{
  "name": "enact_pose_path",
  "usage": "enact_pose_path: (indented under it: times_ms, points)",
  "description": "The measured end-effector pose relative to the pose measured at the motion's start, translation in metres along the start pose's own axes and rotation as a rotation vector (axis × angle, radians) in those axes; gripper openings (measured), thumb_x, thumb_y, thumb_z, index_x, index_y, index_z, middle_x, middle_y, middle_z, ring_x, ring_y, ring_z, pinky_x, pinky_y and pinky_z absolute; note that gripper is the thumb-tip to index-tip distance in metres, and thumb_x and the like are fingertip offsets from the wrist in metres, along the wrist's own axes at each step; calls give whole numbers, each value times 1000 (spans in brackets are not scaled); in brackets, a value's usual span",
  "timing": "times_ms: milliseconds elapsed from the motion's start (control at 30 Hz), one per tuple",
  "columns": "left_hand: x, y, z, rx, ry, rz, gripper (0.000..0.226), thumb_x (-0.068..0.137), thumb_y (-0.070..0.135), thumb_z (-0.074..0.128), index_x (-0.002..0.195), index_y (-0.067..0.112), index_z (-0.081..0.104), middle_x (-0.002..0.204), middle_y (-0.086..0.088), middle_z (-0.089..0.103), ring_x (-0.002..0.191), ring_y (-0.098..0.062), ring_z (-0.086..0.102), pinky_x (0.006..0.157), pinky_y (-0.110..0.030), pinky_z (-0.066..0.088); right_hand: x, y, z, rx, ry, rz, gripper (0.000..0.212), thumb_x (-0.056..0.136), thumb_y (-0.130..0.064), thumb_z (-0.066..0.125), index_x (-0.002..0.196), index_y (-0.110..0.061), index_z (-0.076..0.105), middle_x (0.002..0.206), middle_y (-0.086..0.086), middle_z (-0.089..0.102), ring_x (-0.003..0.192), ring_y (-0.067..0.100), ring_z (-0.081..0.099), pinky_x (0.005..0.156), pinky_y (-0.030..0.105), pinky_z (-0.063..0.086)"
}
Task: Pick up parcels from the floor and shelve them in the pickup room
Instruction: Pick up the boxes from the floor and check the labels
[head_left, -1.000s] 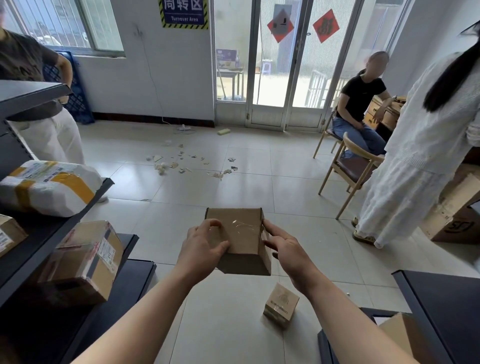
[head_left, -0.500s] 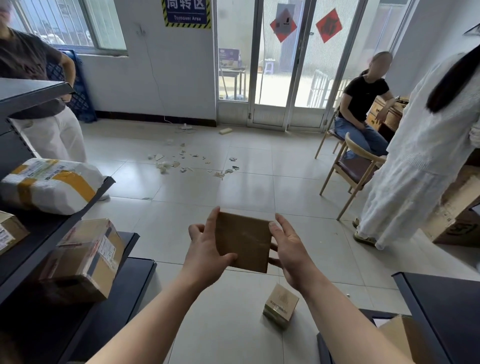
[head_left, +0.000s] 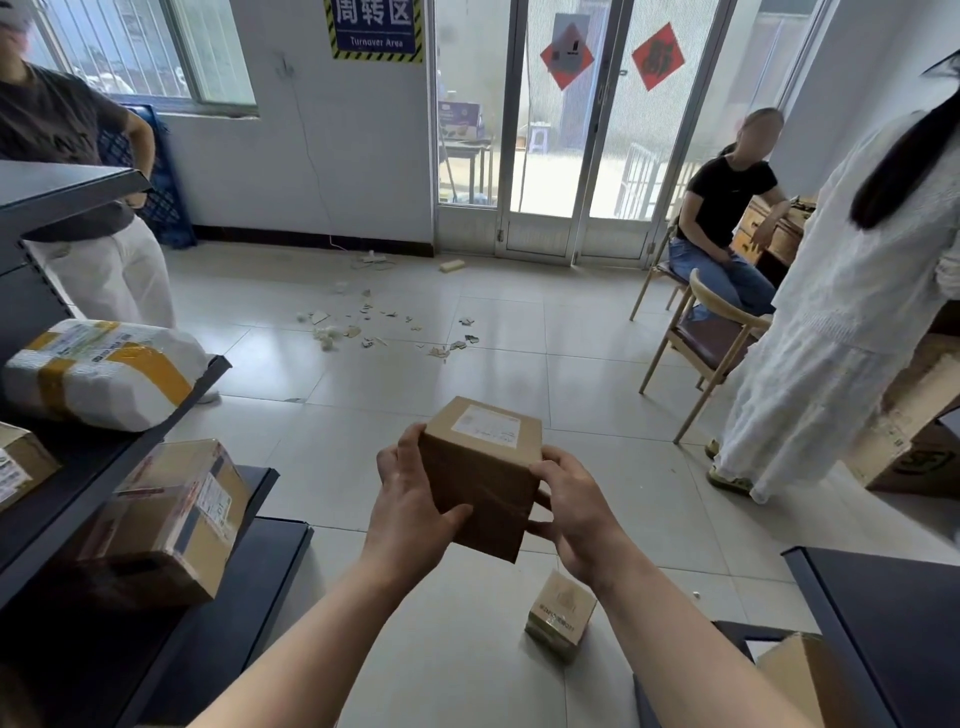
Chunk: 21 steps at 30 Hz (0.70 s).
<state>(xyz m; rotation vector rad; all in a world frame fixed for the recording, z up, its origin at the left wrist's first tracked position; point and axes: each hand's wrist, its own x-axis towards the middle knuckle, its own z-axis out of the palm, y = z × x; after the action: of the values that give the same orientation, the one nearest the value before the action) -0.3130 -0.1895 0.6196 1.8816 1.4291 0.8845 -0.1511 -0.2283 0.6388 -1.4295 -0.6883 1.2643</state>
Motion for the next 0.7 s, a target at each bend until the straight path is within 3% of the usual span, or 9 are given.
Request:
enact_pose_path:
  times_ms: [167, 267, 333, 467, 567, 700]
  points:
    - [1, 3, 3, 148, 15, 3, 108, 63, 40, 80, 142, 40, 6, 136, -3, 27, 124, -25, 35, 105, -44, 37, -5, -3, -1, 36, -56, 11, 31, 91, -14, 48, 112, -32, 59, 107, -4, 69, 97, 21, 60, 77, 43, 51]
    - [1, 7, 6, 240, -6, -39, 110, 55, 55, 78, 142, 43, 11, 142, -5, 21, 130, -28, 25, 109, -44, 30, -9, -7, 2, -11, -66, 24, 29, 93, -21, 44, 114, -28, 63, 106, -3, 69, 95, 19, 60, 69, 34, 47]
    - [1, 7, 7, 225, -34, -72, 112, 50, 60, 78, 140, 42, 13, 144, -6, 16, 132, -30, 22, 111, -46, 29, -10, -11, 3, -12, -56, 34, 32, 95, -26, 39, 115, -24, 63, 106, -2, 69, 93, 19, 60, 70, 35, 49]
    - [-2, 7, 6, 164, -65, -116, 118, 39, 69, 77, 135, 42, 15, 142, -2, 11, 129, -29, 23, 109, -47, 32, -15, -17, 4, -24, -41, 45, 28, 93, -31, 42, 103, -20, 67, 89, -5, 73, 87, 18, 64, 88, 43, 48]
    - [-3, 8, 5, 117, -51, -150, 119, 35, 71, 78, 131, 39, 16, 138, -2, 13, 128, -29, 24, 109, -45, 33, -17, -17, 6, -46, -86, 36, 29, 92, -28, 43, 105, -18, 67, 91, -2, 75, 82, 14, 67, 75, 30, 52]
    - [-1, 1, 2, 75, -56, -135, 110, 42, 56, 84, 128, 37, 17, 136, -3, 13, 128, -30, 24, 108, -41, 32, -20, -20, 4, -141, -168, 3, 28, 94, -26, 42, 105, -21, 67, 93, -6, 75, 92, 12, 66, 76, 24, 46]
